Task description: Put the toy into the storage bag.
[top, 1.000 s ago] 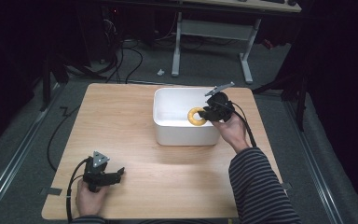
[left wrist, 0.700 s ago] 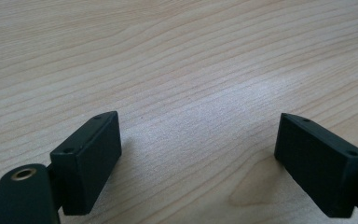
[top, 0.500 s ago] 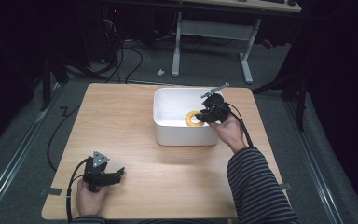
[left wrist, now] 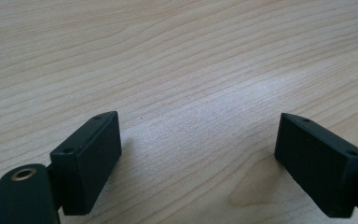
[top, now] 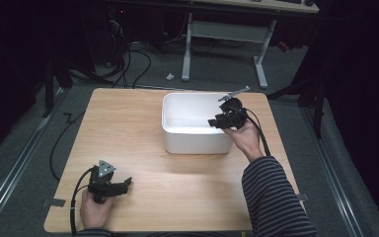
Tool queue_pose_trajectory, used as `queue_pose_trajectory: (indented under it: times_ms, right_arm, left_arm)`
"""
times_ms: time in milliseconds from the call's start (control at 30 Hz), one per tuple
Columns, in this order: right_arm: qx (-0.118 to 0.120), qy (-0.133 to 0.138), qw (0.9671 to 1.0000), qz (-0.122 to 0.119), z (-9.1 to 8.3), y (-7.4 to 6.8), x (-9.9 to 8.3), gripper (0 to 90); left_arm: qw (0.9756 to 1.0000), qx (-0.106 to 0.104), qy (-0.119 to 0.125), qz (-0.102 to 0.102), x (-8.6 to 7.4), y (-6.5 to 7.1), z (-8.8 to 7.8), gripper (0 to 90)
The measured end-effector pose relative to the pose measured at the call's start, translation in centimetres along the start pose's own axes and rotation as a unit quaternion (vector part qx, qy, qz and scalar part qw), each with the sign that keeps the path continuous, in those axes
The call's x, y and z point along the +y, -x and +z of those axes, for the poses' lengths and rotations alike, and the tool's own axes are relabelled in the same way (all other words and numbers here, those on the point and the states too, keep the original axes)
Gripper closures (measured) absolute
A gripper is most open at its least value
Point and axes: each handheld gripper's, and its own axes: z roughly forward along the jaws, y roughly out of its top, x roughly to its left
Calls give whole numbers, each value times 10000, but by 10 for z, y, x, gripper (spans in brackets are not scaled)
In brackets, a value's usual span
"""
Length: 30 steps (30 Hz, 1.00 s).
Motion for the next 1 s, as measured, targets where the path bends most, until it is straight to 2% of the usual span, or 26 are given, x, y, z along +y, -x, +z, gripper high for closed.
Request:
queue_pose_trajectory:
  times_ms: [133,433,733,833,900,1000]
  right_arm:
    - [-84,252,9996,43,-16,4,-8,582]
    - [-196,630,9977,171,-45,8,-33,562]
    - [-281,875,9952,347,-68,11,-60,544]
    - [-277,908,9948,381,-72,11,-63,543]
    - [-298,1056,9930,432,-81,11,-70,539]
    - [-333,1110,9922,467,-85,12,-77,539]
  left_arm:
    - [10000,-1,0,-1,0,0,0,149]
    - [10000,0,0,1,0,0,0,149]
    - [10000,-1,-1,6,0,0,0,148]
    - [10000,0,-1,5,0,0,0,149]
    - [10000,-1,-2,7,0,0,0,149]
    - [10000,0,-1,6,0,0,0,149]
